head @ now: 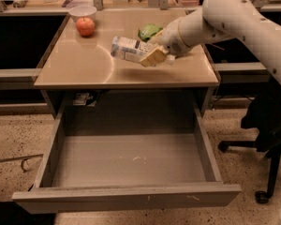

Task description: Pick blue plastic bottle from top drawer and place on counter

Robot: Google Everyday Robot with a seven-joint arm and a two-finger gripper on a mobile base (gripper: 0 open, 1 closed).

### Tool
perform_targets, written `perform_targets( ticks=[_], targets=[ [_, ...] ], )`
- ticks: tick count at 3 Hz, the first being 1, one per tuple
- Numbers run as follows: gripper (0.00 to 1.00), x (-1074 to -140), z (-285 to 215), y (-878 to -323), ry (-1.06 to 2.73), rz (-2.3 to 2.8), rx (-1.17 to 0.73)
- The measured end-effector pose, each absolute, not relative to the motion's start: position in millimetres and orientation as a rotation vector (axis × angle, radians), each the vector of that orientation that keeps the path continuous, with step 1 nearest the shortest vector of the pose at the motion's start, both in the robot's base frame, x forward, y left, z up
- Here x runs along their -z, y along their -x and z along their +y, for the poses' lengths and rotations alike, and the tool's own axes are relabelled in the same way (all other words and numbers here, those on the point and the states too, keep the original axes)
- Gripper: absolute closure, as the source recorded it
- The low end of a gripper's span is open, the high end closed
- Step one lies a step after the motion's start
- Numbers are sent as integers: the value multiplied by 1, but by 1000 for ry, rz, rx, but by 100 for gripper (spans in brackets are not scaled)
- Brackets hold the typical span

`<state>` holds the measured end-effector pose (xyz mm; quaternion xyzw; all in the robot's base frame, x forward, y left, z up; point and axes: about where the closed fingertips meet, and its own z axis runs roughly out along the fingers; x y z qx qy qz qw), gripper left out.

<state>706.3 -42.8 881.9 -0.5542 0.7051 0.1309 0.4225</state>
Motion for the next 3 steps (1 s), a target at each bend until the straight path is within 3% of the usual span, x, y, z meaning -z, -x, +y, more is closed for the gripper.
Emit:
perform_targets(
  ticks=[2,3],
  targets=[
    [100,-848,-9,-745,1454,1823,-501],
    [100,-828,6,-737,1523,1852,-622]
  ],
)
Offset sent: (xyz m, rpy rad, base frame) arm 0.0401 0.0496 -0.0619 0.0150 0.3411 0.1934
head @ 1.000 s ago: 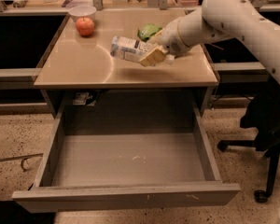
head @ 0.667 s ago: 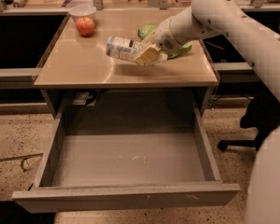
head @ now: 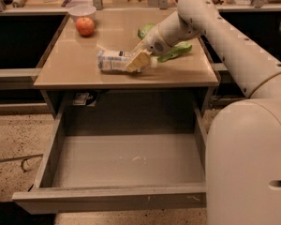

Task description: Pick blue plastic bottle from top drawer and place on counter

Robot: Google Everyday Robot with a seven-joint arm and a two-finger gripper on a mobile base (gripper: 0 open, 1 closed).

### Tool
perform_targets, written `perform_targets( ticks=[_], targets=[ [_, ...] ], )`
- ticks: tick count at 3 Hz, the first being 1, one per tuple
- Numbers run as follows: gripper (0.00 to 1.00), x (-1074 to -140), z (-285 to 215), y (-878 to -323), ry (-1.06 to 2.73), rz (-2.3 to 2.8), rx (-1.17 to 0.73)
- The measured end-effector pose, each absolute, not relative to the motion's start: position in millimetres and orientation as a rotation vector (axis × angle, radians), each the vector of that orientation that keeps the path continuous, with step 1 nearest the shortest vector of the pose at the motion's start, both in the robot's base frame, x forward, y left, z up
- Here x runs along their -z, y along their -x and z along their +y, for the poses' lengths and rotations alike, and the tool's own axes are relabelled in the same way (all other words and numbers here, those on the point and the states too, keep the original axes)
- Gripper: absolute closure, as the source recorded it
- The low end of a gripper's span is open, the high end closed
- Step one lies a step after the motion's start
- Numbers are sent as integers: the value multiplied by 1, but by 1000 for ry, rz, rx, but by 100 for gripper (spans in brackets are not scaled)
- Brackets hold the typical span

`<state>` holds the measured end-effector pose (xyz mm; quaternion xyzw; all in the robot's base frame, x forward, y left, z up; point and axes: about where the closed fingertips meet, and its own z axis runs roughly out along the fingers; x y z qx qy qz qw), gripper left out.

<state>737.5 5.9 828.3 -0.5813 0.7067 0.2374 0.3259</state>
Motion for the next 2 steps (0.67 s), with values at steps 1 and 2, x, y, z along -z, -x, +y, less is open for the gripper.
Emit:
perform_targets(
  ticks=[1,2],
  targets=[
    [81,-826,7,-734,1540,1856,-637],
    [58,-826,7,-734,1541,1856,-637]
  ],
)
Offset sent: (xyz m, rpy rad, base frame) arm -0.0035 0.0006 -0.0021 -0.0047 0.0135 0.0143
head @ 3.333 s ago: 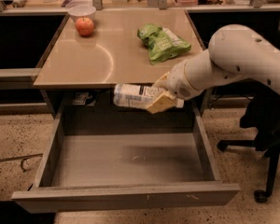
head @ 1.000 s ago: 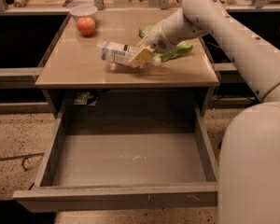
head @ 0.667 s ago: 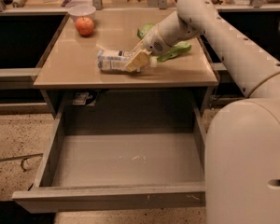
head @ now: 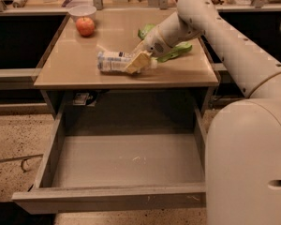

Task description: Pick blue plastic bottle from top drawer and place on counter

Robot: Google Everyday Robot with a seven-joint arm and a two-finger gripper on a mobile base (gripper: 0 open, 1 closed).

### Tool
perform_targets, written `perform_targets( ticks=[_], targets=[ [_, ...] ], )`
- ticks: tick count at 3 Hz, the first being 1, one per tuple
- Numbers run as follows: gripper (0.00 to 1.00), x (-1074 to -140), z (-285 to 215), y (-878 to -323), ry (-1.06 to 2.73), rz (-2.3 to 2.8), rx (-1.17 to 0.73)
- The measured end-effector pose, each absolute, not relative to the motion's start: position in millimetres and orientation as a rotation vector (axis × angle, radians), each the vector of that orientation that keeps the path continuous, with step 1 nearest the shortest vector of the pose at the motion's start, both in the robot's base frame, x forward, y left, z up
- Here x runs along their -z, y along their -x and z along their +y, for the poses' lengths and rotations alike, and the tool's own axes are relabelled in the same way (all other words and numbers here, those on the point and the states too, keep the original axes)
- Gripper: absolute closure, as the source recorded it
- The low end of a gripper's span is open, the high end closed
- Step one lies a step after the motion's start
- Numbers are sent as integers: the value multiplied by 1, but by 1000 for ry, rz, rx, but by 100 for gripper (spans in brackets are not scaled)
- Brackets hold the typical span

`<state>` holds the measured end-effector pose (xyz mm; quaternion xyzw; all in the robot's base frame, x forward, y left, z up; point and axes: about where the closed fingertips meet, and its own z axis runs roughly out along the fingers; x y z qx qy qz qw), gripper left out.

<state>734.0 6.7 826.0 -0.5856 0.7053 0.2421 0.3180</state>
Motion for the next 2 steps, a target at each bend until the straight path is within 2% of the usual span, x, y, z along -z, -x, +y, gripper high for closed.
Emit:
perform_targets(
  ticks=[2],
  targets=[
    [12,-826,7,-734,1541,1856,-637]
  ],
)
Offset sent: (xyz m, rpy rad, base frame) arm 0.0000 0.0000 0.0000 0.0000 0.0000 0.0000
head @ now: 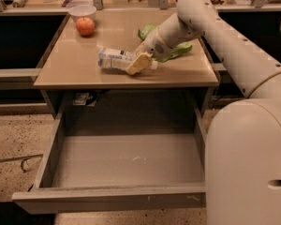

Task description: Pick blue plastic bottle from top drawer and place on counter

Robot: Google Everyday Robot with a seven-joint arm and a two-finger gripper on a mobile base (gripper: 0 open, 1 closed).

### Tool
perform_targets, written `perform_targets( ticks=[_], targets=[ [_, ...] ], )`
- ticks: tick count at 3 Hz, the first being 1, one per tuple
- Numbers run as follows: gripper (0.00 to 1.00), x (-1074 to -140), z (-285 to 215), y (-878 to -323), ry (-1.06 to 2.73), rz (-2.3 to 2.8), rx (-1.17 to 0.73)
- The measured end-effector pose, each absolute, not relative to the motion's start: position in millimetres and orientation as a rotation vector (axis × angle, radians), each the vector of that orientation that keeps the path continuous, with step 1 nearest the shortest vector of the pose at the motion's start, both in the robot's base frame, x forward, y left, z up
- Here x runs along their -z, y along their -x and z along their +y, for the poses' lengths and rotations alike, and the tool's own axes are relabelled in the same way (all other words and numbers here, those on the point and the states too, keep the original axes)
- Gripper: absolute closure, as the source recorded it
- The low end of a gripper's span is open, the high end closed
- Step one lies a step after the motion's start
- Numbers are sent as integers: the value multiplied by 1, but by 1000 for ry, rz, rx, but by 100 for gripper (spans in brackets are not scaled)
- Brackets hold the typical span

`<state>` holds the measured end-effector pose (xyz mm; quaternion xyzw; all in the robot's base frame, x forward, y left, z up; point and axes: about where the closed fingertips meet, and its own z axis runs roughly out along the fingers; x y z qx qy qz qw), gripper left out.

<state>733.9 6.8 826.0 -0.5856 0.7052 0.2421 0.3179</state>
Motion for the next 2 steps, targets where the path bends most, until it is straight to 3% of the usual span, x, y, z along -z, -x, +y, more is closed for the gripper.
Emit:
perform_targets(
  ticks=[1,2],
  targets=[
    [0,-826,7,-734,1541,1856,-637],
    [0,-826,7,-734,1541,1856,-637]
  ],
)
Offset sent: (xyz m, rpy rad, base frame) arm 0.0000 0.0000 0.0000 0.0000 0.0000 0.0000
